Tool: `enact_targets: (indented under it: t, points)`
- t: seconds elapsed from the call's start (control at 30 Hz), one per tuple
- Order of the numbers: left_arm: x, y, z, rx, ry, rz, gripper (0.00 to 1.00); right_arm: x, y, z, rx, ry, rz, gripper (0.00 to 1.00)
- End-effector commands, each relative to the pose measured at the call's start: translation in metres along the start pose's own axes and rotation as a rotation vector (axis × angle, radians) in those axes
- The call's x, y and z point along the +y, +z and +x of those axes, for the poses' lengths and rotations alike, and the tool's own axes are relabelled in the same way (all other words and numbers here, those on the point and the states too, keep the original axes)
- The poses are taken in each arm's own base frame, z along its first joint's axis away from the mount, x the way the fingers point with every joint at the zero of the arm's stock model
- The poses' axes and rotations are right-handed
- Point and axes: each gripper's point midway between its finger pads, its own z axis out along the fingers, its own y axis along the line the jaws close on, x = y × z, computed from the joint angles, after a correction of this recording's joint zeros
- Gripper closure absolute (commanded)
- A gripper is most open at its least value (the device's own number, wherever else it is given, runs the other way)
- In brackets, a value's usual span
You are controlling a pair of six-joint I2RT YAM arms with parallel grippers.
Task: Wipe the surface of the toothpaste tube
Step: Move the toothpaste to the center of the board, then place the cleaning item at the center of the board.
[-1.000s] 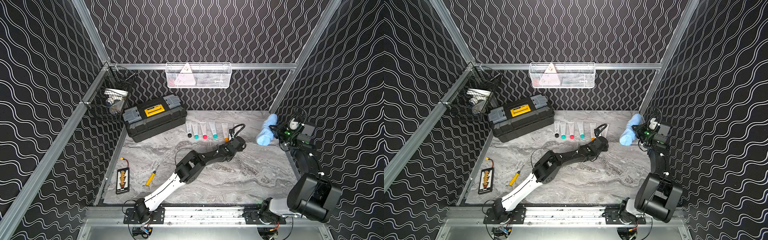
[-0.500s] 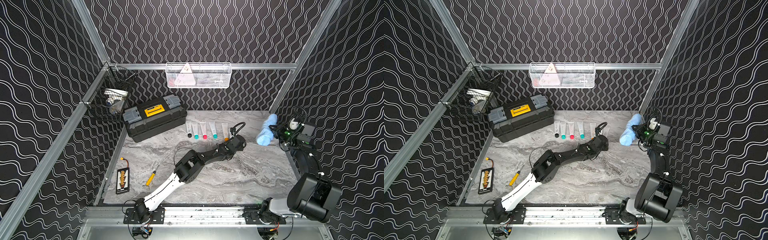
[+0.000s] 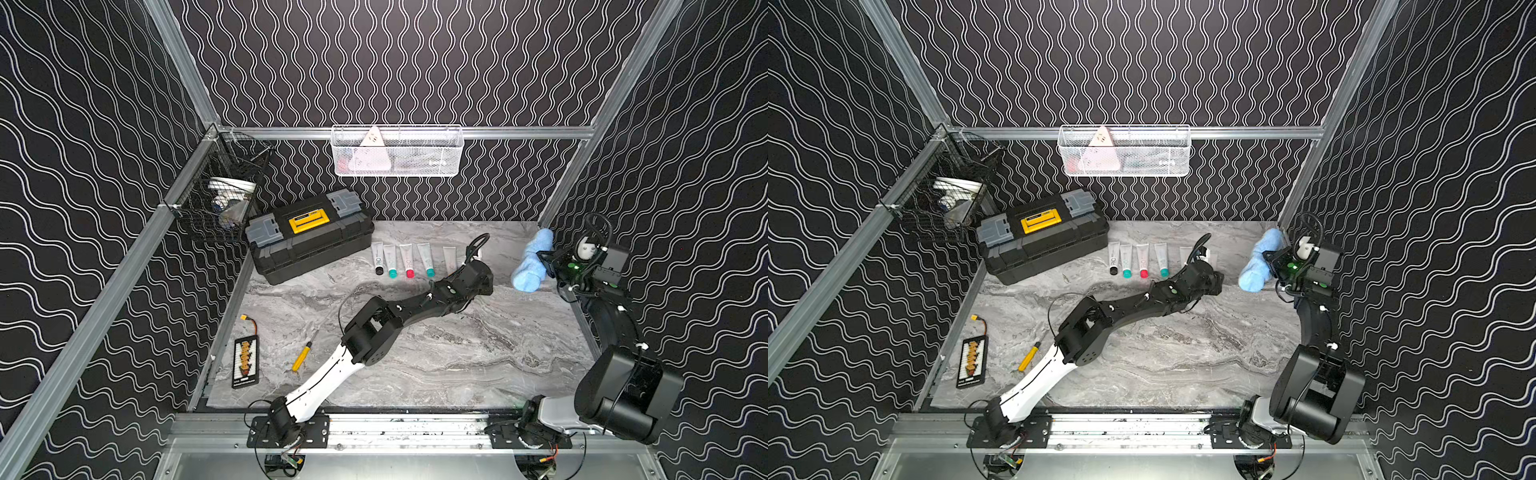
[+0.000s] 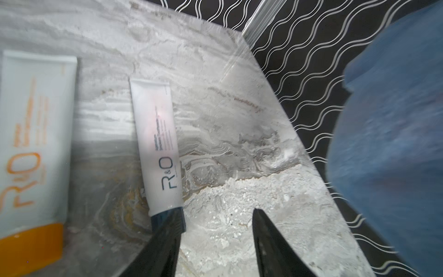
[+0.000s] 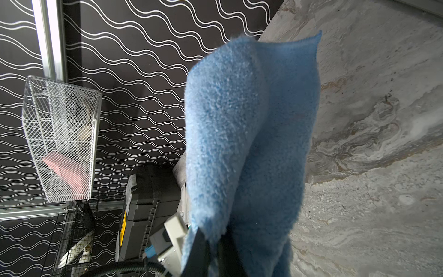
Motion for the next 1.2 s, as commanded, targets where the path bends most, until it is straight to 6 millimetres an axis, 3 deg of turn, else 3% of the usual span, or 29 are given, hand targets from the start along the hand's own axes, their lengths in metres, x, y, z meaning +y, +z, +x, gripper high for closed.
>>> enact_targets:
  t: [0.0, 0.2, 0.3, 0.43, 0.6, 0.8, 0.9, 1.07, 1.17]
  points:
    - [-0.01, -0.025, -0.042, -0.055, 0.041, 0.051, 0.46, 0.006, 0.004, 0.003, 0.013, -0.018, -0.007, 1.0]
    - [0.017, -0.083, -0.095, -0.105, 0.089, 0.037, 0.44, 0.028, 0.026, 0.036, 0.15, -0.044, -0.043, 1.0]
    - [0.031, -0.107, -0.105, -0.069, 0.131, 0.049, 0.41, 0.043, 0.036, 0.059, 0.224, -0.072, -0.07, 1.0]
    - [0.054, -0.133, -0.102, -0.004, 0.143, 0.073, 0.39, 0.06, 0.052, 0.092, 0.34, -0.095, -0.094, 0.99]
    - [0.072, -0.165, -0.083, 0.061, 0.202, 0.094, 0.35, 0.074, 0.075, 0.158, 0.499, -0.128, -0.117, 0.9]
    - [0.118, -0.194, -0.059, 0.098, 0.202, -0.018, 0.34, 0.072, 0.093, 0.232, 0.65, -0.205, -0.078, 0.77]
    - [0.133, -0.204, -0.041, 0.115, 0.186, -0.023, 0.33, 0.064, 0.098, 0.257, 0.697, -0.232, -0.041, 0.7]
    - [0.149, -0.208, -0.003, 0.166, 0.167, 0.003, 0.28, 0.048, 0.103, 0.284, 0.744, -0.286, 0.028, 0.49]
    - [0.153, -0.206, 0.016, 0.196, 0.158, 0.034, 0.27, 0.037, 0.104, 0.294, 0.776, -0.309, 0.072, 0.43]
